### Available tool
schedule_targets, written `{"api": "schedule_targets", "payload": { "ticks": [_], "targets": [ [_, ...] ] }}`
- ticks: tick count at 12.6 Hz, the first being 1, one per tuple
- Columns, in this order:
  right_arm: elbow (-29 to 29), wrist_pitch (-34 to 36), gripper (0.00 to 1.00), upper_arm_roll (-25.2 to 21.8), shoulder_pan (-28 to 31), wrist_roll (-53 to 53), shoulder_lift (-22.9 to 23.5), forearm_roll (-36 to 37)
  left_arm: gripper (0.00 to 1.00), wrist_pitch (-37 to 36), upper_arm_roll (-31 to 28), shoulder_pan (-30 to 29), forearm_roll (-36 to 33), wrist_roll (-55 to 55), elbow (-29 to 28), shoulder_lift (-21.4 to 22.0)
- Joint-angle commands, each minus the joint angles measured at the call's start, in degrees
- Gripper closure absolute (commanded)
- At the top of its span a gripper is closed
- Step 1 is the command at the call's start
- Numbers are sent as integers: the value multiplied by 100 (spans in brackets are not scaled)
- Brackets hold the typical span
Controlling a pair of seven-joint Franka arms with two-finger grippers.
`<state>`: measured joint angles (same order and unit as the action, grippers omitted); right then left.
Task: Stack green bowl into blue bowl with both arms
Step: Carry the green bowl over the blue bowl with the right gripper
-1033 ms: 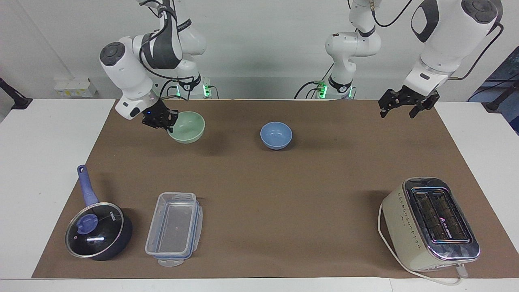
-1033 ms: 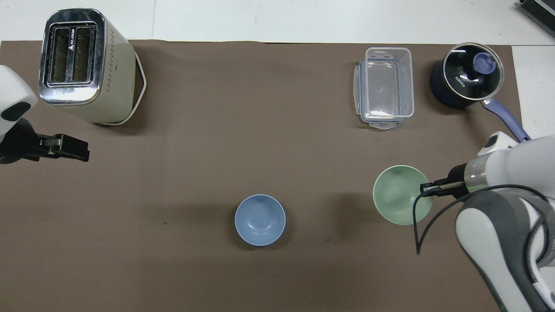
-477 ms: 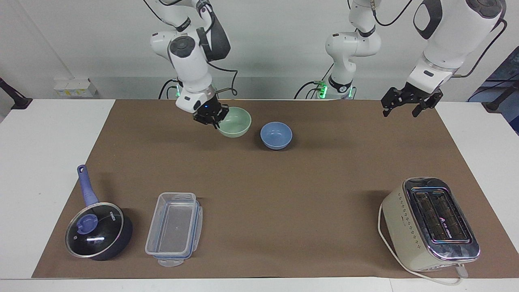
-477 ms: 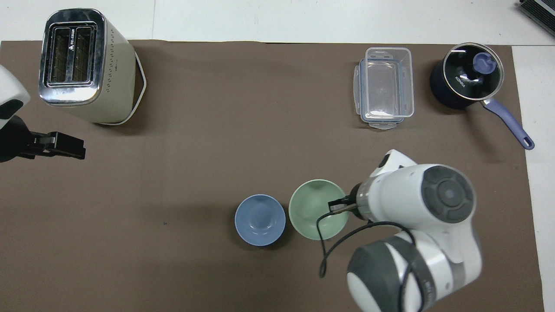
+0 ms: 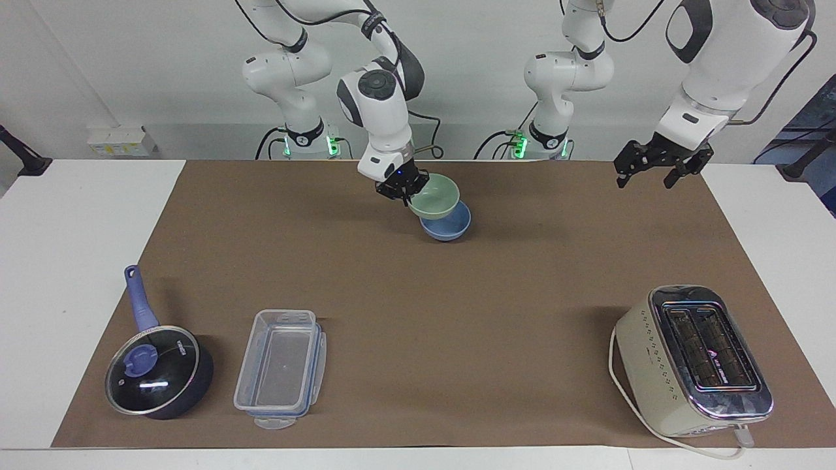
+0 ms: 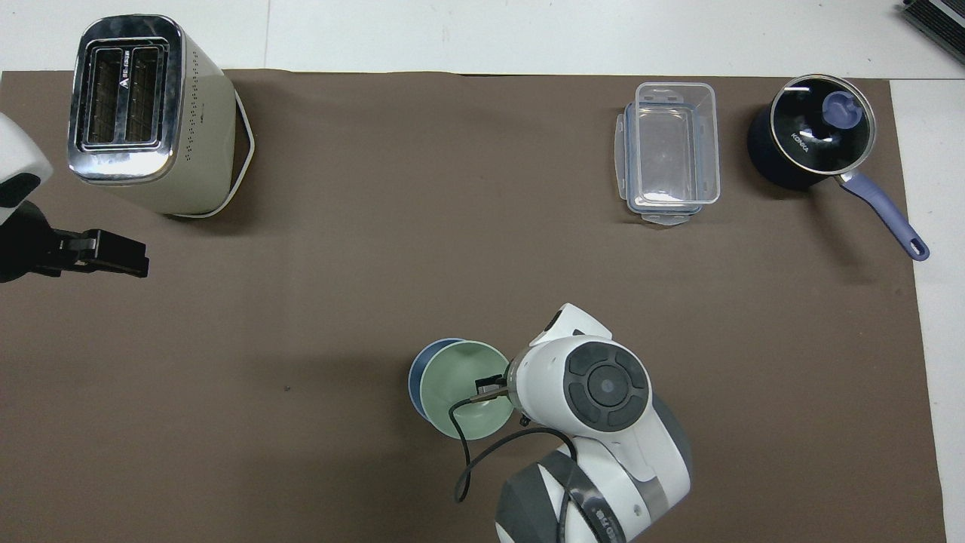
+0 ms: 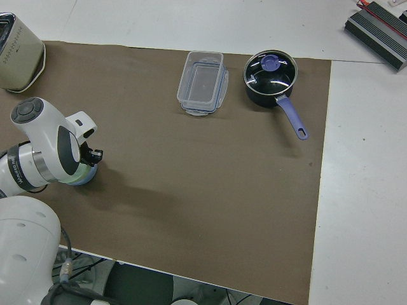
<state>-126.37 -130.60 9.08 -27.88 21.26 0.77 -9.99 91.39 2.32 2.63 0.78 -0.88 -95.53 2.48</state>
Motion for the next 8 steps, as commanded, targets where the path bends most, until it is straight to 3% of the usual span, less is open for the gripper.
{"api": "schedule_targets", "payload": {
  "ticks": [1, 4, 7, 8],
  "targets": [
    [60, -500, 100, -38, -147, 298, 362, -90, 0, -103, 58, -70, -104, 79, 87, 7],
    [130, -773, 100, -38, -244, 379, 661, -90, 0, -103, 58, -78, -104, 79, 87, 7],
    [130, -765, 100, -47, -253, 388, 671, -90, 0, -103, 58, -70, -96, 79, 87, 7],
    [139, -748, 75, -47, -253, 379, 671, -90, 0, -103, 58, -78, -96, 79, 87, 7]
  ]
}}
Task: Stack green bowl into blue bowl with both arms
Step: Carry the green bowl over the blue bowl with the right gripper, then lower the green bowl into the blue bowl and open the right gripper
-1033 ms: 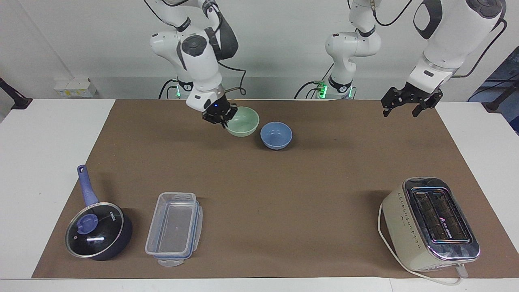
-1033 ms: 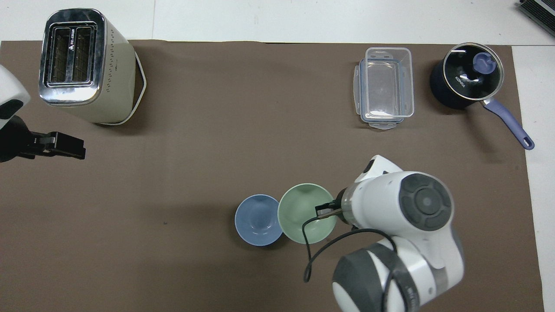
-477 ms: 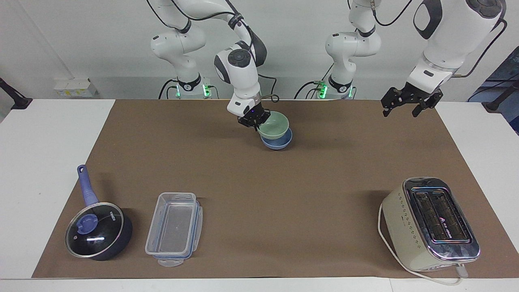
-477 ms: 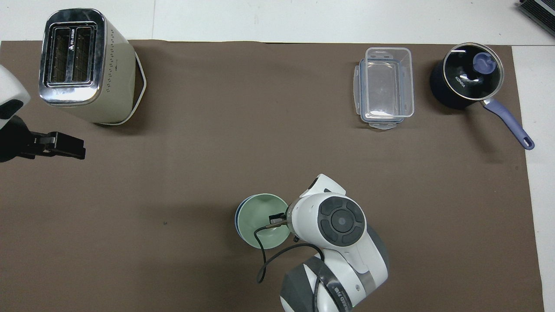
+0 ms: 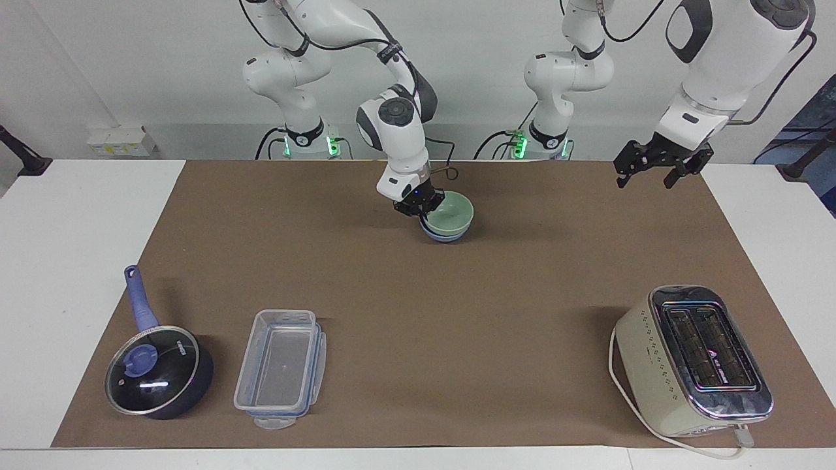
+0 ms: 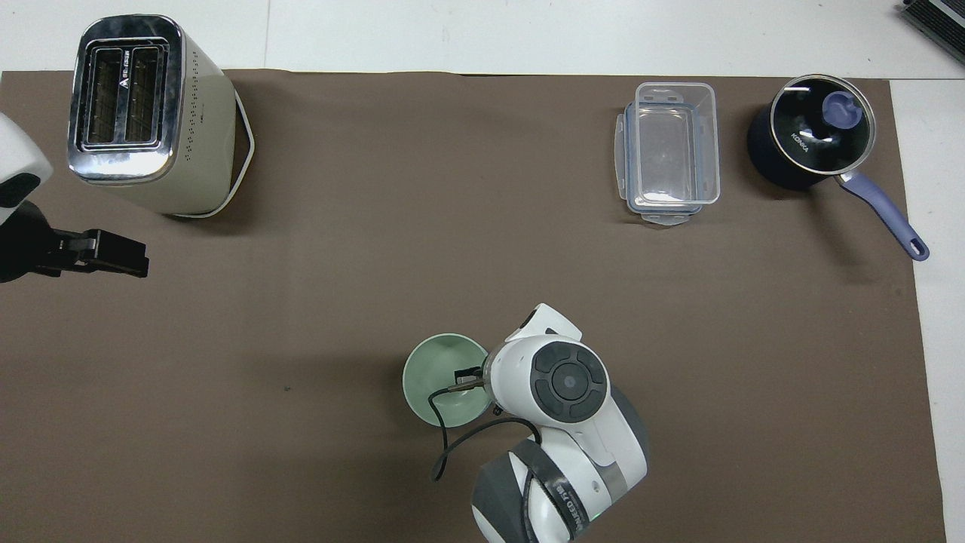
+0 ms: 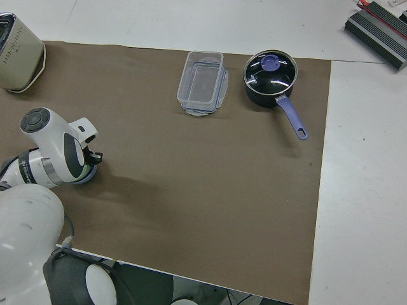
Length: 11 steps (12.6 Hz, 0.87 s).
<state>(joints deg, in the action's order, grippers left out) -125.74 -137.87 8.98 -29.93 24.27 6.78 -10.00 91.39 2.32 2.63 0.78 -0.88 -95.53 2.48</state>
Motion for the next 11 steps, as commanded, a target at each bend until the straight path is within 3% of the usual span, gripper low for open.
{"api": "schedule_targets", "payload": {
  "ticks": [1, 4, 6, 9, 11],
  "targets": [
    [102, 15, 63, -36, -48, 78, 43, -82, 0, -103, 58, -78, -96, 79, 87, 7],
    [295, 531, 58, -63, 4, 78, -106, -81, 0, -103, 58, -70, -104, 79, 87, 7],
    [505, 1032, 31, -106, 83, 78, -290, -73, 0, -103, 58, -78, -96, 79, 87, 7],
    [691, 1701, 0, -107, 740, 26, -781, 58, 0, -103, 58, -70, -96, 79, 87, 7],
    [682, 1974, 0, -98, 1198, -132, -1168, 304, 0, -103, 58, -70, -96, 79, 87, 7]
  ]
}}
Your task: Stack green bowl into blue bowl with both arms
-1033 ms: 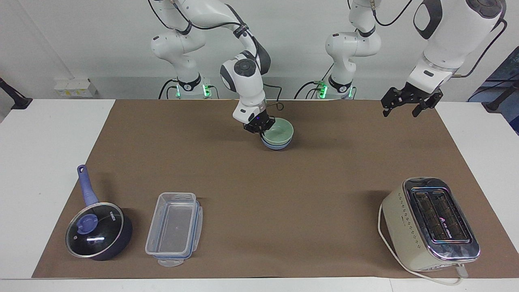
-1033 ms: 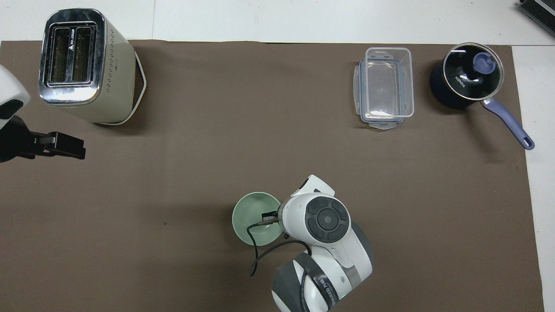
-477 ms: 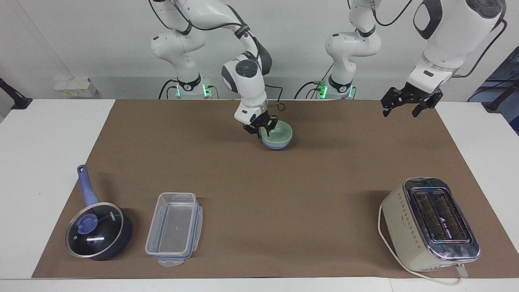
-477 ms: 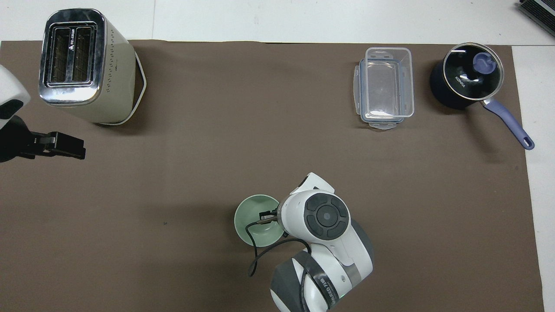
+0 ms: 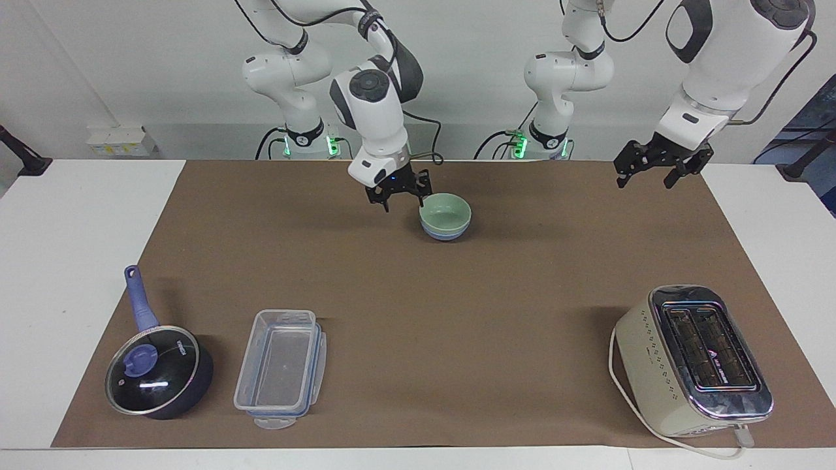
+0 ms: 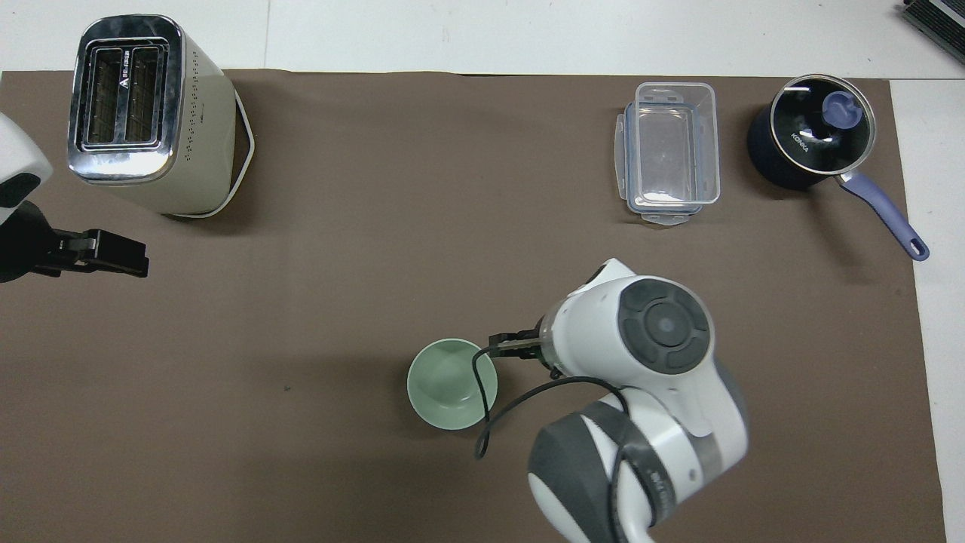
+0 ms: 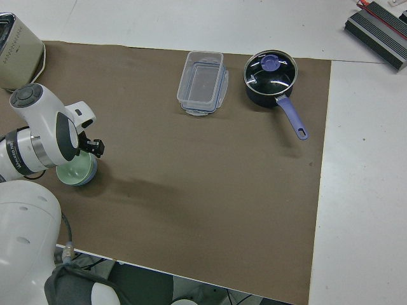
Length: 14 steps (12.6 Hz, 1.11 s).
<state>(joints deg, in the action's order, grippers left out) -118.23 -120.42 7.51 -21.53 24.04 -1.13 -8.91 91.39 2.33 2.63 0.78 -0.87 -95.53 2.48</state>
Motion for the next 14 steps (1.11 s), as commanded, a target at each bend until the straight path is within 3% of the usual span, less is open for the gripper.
{"api": "schedule_targets", "payload": {
  "ticks": [1, 3, 6, 10, 12, 14],
  "targets": [
    [-52, 317, 0, 49, 603, -249, -544, 258, 0, -103, 57, -78, -104, 78, 87, 7],
    [167, 562, 0, 40, 1104, -531, -739, 267, 0, -103, 57, -70, -96, 78, 87, 7],
    [1140, 1186, 0, 57, 1799, -584, -530, 608, 0, -103, 57, -78, -96, 78, 87, 7],
    [2863, 2450, 0, 57, 2047, -663, 191, 1242, 0, -103, 57, -78, -96, 78, 87, 7],
    [3400, 2909, 0, 57, 2213, -716, 411, 1234, 0, -103, 57, -78, -96, 78, 87, 7],
    [3491, 3068, 0, 57, 2223, -716, 456, 1190, 0, -103, 57, -70, -96, 78, 87, 7]
  ]
}}
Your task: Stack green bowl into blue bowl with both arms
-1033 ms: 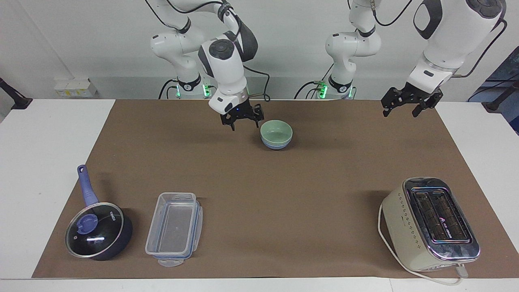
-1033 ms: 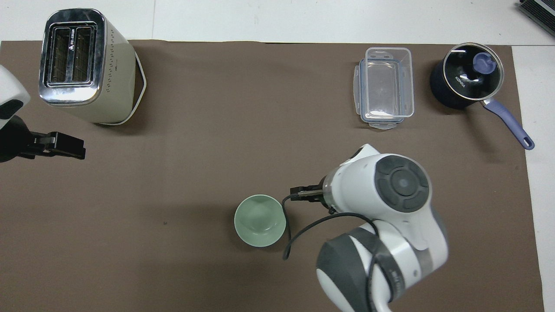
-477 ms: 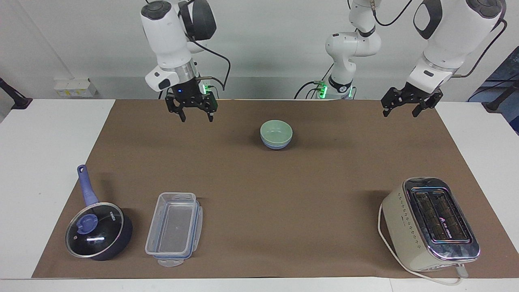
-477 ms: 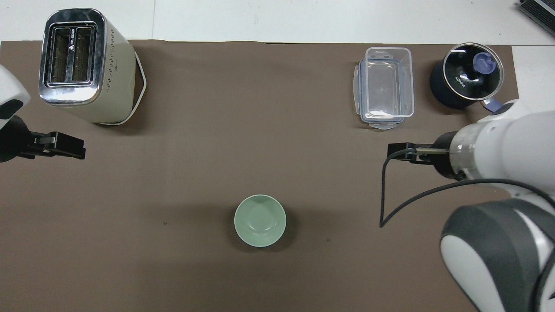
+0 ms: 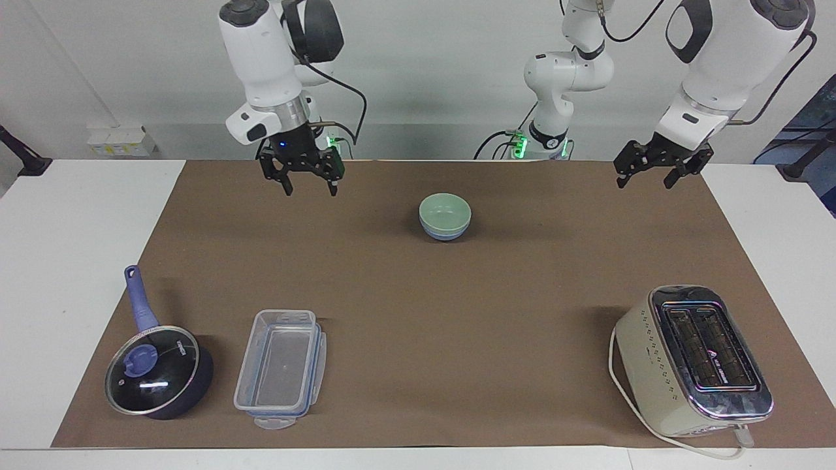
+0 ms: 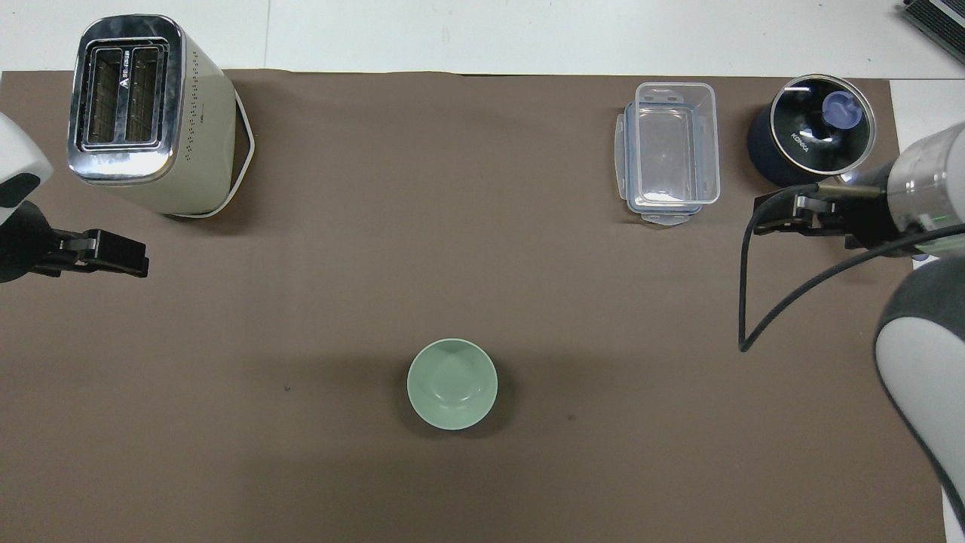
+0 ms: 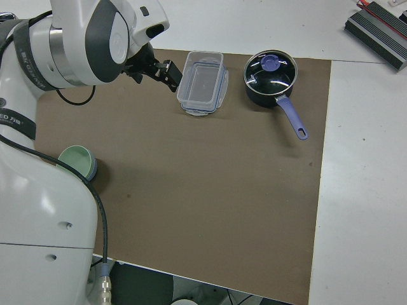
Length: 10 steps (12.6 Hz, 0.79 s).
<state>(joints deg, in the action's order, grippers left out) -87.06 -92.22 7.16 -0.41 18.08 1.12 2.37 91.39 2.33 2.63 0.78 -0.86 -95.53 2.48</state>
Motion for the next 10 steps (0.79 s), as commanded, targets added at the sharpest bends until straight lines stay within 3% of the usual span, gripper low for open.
{"api": "schedule_targets", "payload": {
  "ticks": [1, 5, 10],
  "targets": [
    [374, 249, 0, 92, 129, -121, 239, 18, 0, -103, 57, -70, -96, 78, 87, 7],
    [-82, 152, 0, 66, 356, -831, 11, -35, 0, -103, 57, -70, -104, 78, 87, 7],
    [-451, 161, 0, 75, 392, -780, -217, -26, 0, -103, 57, -70, -96, 78, 87, 7]
  ]
}}
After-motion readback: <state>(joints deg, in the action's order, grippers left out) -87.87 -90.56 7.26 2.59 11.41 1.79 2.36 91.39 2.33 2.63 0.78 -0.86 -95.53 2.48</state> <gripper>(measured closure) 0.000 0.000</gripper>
